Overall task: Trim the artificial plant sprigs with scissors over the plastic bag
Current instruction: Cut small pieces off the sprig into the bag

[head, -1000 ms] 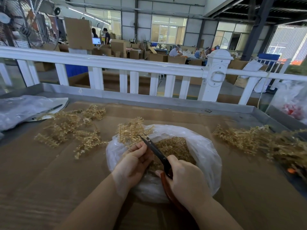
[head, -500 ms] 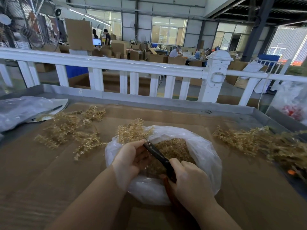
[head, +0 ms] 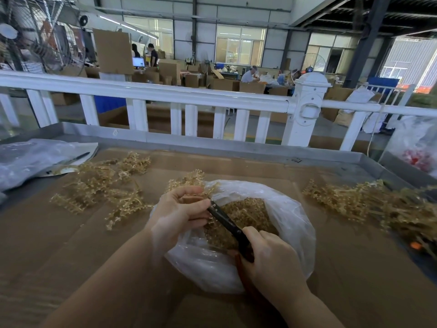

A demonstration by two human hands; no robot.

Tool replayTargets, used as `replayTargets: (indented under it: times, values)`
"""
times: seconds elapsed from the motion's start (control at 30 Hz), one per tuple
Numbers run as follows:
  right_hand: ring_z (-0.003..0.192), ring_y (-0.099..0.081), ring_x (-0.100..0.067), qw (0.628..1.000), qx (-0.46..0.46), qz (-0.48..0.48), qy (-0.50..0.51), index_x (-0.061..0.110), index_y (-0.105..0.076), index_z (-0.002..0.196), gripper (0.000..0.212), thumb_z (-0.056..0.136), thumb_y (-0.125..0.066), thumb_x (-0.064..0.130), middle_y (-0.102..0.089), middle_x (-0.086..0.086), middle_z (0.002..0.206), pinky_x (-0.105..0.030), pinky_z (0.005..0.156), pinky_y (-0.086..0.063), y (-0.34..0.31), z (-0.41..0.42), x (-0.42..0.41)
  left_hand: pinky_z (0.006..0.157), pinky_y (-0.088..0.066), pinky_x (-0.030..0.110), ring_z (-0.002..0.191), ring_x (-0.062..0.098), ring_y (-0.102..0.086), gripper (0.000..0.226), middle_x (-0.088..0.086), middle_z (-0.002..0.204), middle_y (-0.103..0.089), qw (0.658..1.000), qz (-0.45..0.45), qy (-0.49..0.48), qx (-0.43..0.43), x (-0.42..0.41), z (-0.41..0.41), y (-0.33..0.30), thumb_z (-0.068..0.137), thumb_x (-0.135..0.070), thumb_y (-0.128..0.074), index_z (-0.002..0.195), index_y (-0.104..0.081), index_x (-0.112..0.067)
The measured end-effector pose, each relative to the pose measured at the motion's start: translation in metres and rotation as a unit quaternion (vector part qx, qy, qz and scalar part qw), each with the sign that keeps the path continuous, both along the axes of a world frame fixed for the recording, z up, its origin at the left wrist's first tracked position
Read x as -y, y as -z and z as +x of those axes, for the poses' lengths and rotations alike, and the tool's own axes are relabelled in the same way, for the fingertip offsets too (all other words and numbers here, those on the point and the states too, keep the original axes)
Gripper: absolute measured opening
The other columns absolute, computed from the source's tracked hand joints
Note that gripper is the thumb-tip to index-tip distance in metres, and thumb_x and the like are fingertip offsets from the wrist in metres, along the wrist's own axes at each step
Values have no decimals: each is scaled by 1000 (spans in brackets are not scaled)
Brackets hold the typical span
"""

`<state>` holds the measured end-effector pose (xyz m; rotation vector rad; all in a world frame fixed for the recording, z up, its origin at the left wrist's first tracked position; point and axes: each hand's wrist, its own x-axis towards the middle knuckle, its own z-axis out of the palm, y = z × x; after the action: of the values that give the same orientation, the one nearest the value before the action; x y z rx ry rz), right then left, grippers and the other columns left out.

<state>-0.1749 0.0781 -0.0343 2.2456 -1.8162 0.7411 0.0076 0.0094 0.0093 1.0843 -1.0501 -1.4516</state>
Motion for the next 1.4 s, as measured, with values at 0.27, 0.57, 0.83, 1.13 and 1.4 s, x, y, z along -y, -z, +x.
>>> replayTargets:
  times: [0.27, 0.57, 0.83, 1.13, 1.4]
  values:
    - [59, -61, -14, 1000, 3, -3, 9, 22, -68, 92, 29, 69, -72, 38, -62, 6, 67, -25, 48, -47, -2, 1, -3, 65, -57, 28, 75, 23, -70, 9, 14, 84, -72, 986, -64, -30, 148, 4, 2, 1, 75, -4, -77, 82, -72, -7]
    - [59, -61, -12, 1000, 5, -13, -4, 23, -68, 92, 29, 68, -73, 38, -63, 7, 67, -24, 48, -49, 0, -1, -2, 65, -60, 31, 69, 22, -68, 5, 16, 82, -72, 981, -34, -43, 184, 10, 1, -2, 86, -6, -67, 82, -72, -5]
    - [64, -61, -12, 999, 35, -8, -34, 24, -66, 96, 28, 71, -72, 34, -64, 9, 73, -23, 54, -47, 0, -4, -1, 45, -55, 24, 55, 18, -67, 41, 10, 60, -68, 982, 179, 5, -58, 13, 10, -4, 90, -1, -56, 52, -71, -4]
    - [64, -60, -12, 998, 40, -11, -37, 24, -65, 96, 26, 73, -69, 36, -63, 9, 71, -22, 54, -44, 0, -4, -2, 54, -57, 27, 63, 19, -68, 18, 11, 71, -70, 992, 105, 35, -53, 10, 12, 1, 63, -8, -72, 79, -66, -3]
    - [64, -61, -11, 999, 32, -7, -34, 25, -67, 95, 28, 69, -68, 37, -64, 10, 72, -19, 55, -43, -2, -5, -2, 47, -54, 24, 51, 16, -66, 28, 11, 62, -67, 993, 119, 17, 24, 18, 10, -5, 86, -1, -62, 59, -70, -2]
